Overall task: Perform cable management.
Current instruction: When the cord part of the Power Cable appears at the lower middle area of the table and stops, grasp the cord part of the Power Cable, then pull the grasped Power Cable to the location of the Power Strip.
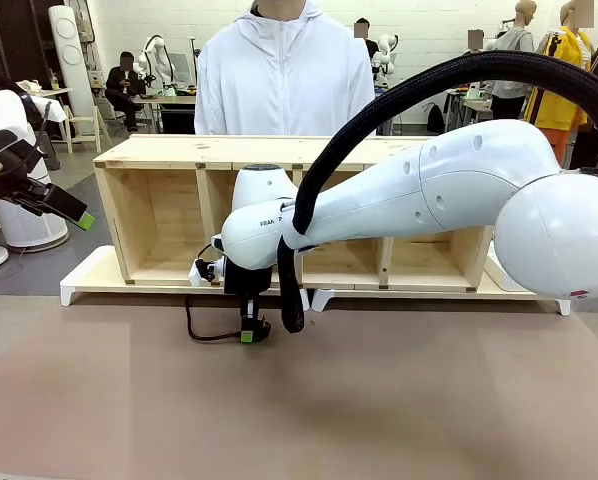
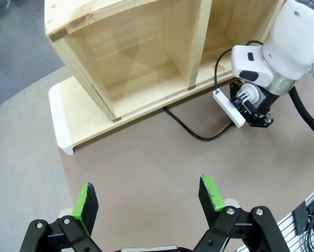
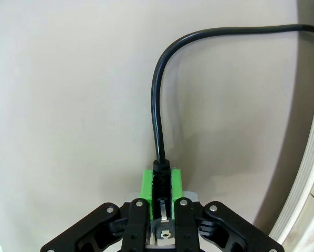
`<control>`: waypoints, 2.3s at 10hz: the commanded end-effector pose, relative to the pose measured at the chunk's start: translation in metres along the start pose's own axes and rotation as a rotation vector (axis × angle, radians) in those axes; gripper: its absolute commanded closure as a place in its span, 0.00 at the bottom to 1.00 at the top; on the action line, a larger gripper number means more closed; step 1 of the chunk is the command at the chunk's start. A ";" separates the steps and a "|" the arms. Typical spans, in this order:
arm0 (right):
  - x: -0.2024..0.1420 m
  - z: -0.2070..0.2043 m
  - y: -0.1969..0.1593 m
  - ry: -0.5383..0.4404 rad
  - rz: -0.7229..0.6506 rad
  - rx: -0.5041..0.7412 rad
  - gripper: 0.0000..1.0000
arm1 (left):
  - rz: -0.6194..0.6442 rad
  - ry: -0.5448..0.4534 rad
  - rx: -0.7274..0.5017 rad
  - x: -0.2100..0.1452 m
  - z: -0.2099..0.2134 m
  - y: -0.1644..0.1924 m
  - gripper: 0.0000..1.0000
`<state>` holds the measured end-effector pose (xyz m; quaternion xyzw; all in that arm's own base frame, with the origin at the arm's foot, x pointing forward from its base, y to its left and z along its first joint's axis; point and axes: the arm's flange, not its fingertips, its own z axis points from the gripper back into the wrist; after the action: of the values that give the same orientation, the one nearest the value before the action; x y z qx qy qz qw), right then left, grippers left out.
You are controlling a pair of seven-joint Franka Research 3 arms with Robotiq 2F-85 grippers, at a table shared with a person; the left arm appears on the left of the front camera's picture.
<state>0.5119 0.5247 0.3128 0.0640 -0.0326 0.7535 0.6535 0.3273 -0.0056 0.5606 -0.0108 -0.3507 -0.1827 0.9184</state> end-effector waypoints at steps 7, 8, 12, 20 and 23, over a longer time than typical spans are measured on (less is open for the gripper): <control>-0.001 0.000 -0.001 0.000 -0.001 0.000 1.00 | 0.015 -0.001 -0.005 0.000 0.000 0.000 0.00; -0.001 0.000 -0.001 0.000 -0.001 0.000 1.00 | 0.015 -0.001 -0.005 0.000 0.000 0.000 0.00; -0.001 0.000 -0.001 0.000 -0.001 0.000 1.00 | 0.015 -0.001 -0.005 0.000 0.000 0.000 0.00; -0.030 0.041 0.105 -0.023 -0.254 -0.100 0.84 | 0.015 -0.001 -0.005 0.000 0.000 0.000 0.00; -0.050 0.053 0.143 -0.132 -0.454 -0.195 0.84 | 0.015 -0.001 -0.005 0.000 0.000 0.000 0.00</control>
<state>0.4072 0.4670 0.3671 0.0522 -0.1056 0.6017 0.7900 0.3274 -0.0056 0.5604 -0.0109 -0.3506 -0.1826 0.9185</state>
